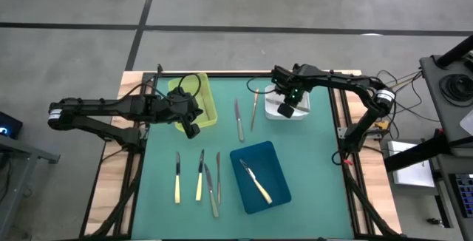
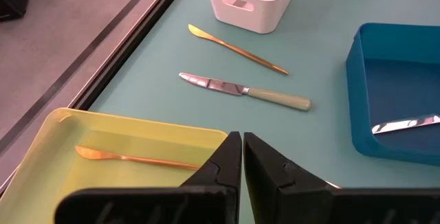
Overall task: Sort silverware by color (type)
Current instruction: Put the left yellow knife into the blue bin
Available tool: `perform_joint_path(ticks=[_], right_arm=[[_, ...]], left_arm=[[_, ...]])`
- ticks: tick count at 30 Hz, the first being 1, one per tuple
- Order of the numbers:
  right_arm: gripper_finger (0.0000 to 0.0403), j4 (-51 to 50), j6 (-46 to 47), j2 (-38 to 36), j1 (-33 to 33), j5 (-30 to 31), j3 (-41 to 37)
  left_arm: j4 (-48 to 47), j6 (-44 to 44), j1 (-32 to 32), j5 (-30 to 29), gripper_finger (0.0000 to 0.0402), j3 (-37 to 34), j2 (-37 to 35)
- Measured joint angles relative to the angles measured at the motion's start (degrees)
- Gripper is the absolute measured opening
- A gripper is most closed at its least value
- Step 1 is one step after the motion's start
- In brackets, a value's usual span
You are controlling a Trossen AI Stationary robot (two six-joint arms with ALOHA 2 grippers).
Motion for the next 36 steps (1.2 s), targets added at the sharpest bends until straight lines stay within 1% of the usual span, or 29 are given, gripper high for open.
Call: perform_joint_path(ticks=[10,16,21,29,33,36], right_arm=[[0.0008,1.51,0.74,0.55,0.00,0.01,-0.08],[0.0008,3.74,0.59,0.59,0.00,0.07,-1.39],[0.0009,5.40,0.63,-0.62,0.02,1.70,-0.97],[0.0009,10.79,2.12,-7.35,1.37,1.77,-1.16],[0.0009,18.05,2.15,-12.58,3.54,1.61,-4.05],[0.0009,25.54,2.97,-17.05,5.11,1.53,-8.02]], left_arm=[[0.00,-0.61,-0.06,0.01,0.0000,0.00,0.00],[0.00,-0.77,-0.12,0.01,0.0000,-0.04,-0.01],[-0.02,-1.47,-0.12,0.01,0.0000,-0.09,0.06],[-3.20,-7.71,-2.16,0.44,0.0000,-0.13,1.42],[-4.41,-11.51,-4.71,0.45,0.0000,-0.70,2.22],[-5.80,-15.30,-6.98,0.62,0.0000,-1.35,2.57]])
